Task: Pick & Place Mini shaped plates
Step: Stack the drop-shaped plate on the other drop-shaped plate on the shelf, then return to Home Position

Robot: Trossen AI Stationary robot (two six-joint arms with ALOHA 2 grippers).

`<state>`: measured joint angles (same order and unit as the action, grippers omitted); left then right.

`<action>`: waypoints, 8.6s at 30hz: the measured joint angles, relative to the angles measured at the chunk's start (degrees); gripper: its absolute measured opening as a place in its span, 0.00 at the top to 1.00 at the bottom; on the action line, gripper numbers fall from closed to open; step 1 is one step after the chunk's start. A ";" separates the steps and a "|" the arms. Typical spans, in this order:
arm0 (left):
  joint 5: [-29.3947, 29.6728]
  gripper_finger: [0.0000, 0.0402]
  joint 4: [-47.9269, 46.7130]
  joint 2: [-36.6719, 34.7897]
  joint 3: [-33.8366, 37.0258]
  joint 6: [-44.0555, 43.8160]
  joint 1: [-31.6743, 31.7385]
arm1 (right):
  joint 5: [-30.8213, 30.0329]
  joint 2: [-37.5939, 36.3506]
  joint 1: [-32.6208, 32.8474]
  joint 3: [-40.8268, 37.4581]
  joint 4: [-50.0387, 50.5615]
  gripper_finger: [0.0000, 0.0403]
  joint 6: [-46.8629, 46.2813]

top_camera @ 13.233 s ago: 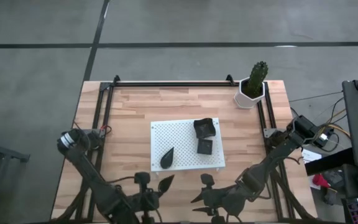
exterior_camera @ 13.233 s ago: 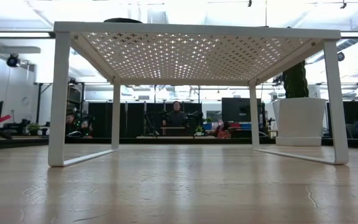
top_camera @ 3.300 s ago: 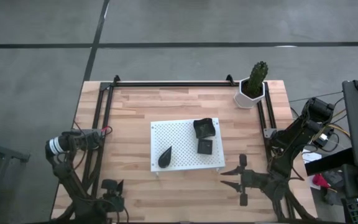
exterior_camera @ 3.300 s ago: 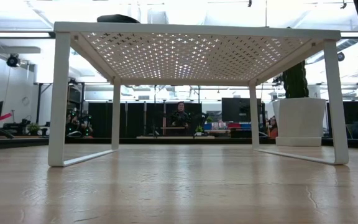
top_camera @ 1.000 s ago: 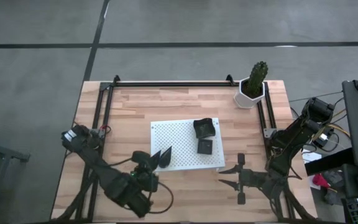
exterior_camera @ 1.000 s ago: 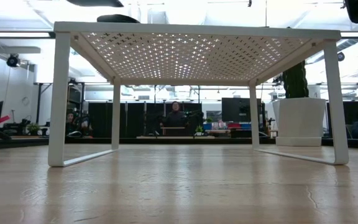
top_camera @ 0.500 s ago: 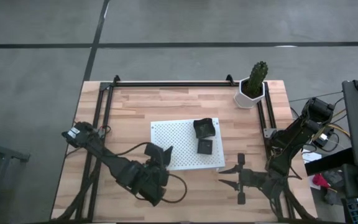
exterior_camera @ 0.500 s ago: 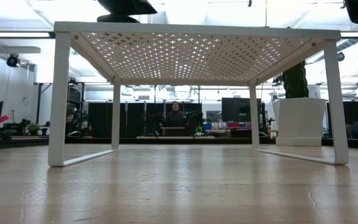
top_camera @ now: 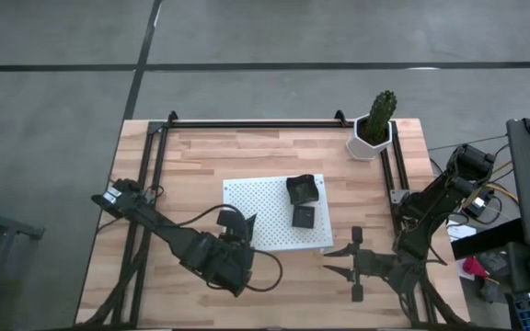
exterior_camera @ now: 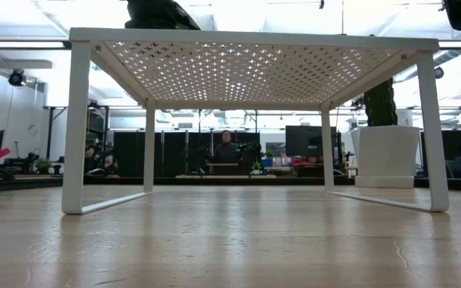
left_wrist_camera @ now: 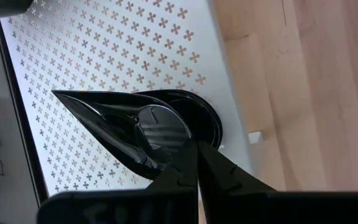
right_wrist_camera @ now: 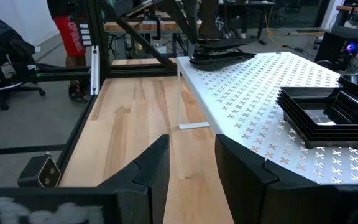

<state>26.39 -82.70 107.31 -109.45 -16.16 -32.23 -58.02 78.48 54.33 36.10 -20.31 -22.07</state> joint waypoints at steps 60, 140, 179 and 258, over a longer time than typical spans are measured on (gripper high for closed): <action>-0.80 0.68 5.16 -0.63 4.92 -2.22 0.61 | -0.04 -0.02 0.00 0.00 0.28 0.69 -0.23; -6.64 1.00 95.59 -80.36 91.83 23.08 0.00 | 24.74 -60.78 -18.63 -24.46 12.63 0.98 21.17; -23.86 1.00 93.04 -101.20 108.32 17.70 24.06 | 40.43 -73.85 -37.72 -30.55 21.88 0.98 18.89; -23.80 1.00 87.76 -101.26 109.00 19.12 24.33 | 43.93 -77.59 -40.11 -35.12 18.77 0.98 23.60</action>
<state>2.59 5.06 6.04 -0.45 2.96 -7.90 -14.09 0.89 14.22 0.97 -1.54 1.53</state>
